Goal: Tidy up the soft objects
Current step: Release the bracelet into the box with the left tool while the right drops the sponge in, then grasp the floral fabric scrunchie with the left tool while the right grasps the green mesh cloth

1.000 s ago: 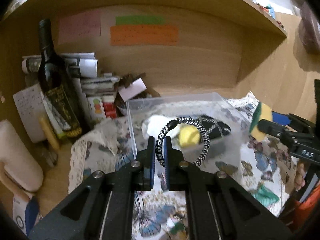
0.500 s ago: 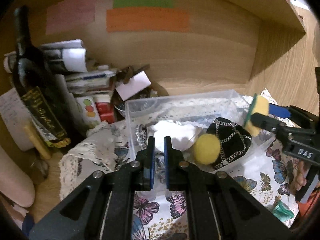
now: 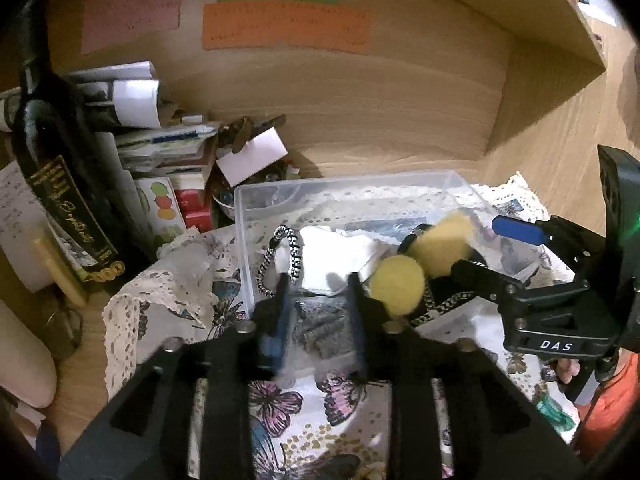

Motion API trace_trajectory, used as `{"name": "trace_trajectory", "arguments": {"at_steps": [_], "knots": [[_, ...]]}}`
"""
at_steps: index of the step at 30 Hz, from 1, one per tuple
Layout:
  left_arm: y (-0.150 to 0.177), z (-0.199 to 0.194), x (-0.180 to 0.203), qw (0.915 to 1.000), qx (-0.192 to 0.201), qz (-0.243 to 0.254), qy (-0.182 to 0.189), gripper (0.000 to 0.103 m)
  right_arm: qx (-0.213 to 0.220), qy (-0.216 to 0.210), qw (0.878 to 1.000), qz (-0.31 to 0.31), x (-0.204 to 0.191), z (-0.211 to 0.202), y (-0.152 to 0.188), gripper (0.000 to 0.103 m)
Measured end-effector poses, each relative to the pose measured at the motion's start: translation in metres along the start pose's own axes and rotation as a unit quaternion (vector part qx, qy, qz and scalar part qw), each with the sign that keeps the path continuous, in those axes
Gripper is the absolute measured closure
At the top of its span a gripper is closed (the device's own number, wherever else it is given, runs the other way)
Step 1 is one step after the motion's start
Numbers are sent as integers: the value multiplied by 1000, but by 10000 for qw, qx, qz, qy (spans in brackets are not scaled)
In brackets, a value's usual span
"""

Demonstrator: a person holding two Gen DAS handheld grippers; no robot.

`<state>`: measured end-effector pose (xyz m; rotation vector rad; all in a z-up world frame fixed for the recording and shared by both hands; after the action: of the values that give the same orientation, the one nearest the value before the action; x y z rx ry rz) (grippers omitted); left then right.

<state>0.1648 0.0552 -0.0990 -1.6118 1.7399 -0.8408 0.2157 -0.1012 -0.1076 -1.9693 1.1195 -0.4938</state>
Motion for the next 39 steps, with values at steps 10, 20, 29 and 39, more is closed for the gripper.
{"name": "trace_trajectory", "arguments": {"at_steps": [10, 20, 29, 39], "knots": [[1, -59, 12, 9974, 611, 147, -360, 0, 346, -47, 9993, 163, 3, -46, 1, 14], [58, -53, 24, 9997, -159, 50, -179, 0, 575, 115, 9982, -77, -7, -91, 42, 11], [114, -43, 28, 9973, -724, -117, -25, 0, -161, -343, 9986, 366, -19, -83, 101, 16], [138, -35, 52, 9956, -873, 96, 339, 34, -741, -744, 9934, 455, -37, -73, 137, 72]]}}
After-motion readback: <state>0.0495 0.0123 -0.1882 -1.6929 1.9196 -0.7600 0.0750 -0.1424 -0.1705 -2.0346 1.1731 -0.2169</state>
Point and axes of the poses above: each gripper's, at about its wrist camera, not at the fingertips, and z roughly the way its jaws point, x to its right, y to its underside, the point moved 6 cm from there along z, roughly the way its jaws point, and after that the axes turned 7 degrees about z, right-handed, at the moved point
